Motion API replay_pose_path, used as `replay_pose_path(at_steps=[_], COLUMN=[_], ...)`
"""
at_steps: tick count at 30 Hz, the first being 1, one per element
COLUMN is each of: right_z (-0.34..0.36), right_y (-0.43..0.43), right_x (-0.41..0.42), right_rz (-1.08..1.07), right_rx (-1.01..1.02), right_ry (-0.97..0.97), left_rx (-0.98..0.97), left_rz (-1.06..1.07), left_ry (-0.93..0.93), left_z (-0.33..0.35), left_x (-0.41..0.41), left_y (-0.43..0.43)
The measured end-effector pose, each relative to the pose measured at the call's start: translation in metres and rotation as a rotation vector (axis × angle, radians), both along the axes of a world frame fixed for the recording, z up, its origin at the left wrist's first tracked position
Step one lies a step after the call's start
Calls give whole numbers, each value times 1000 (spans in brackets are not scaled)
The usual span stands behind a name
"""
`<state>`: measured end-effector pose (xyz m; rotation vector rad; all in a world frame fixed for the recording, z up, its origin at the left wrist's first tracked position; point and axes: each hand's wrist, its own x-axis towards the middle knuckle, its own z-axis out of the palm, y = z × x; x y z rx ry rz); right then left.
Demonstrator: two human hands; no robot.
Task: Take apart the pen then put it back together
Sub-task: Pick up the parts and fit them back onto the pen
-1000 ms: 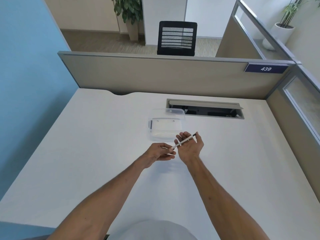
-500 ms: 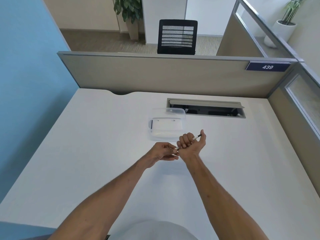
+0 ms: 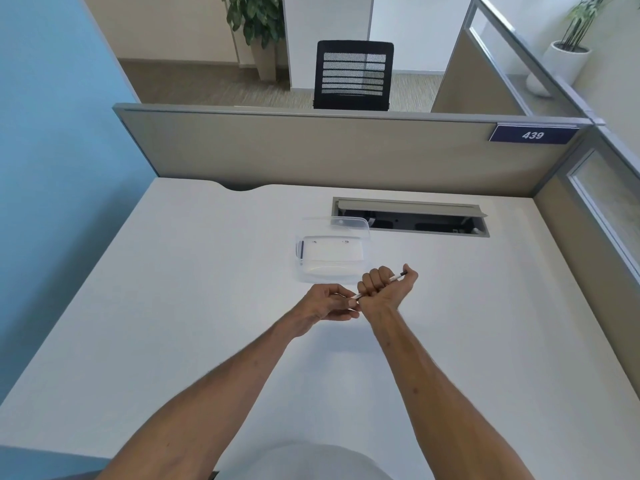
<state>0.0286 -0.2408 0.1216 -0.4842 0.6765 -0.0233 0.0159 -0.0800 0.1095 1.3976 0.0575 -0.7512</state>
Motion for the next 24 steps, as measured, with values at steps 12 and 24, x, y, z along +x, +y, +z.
replay_pose_path(at_steps=[12,24], right_z=[-7,-25], right_y=[-3,-6], right_x=[-1,3], right_rz=[19,125], right_rx=[10,-114], right_ry=[1,-47], left_rx=[1,40], left_rz=[-19,14], left_ry=[-9,18], left_z=[-4,-19], left_x=[-2,0], left_y=[1,17])
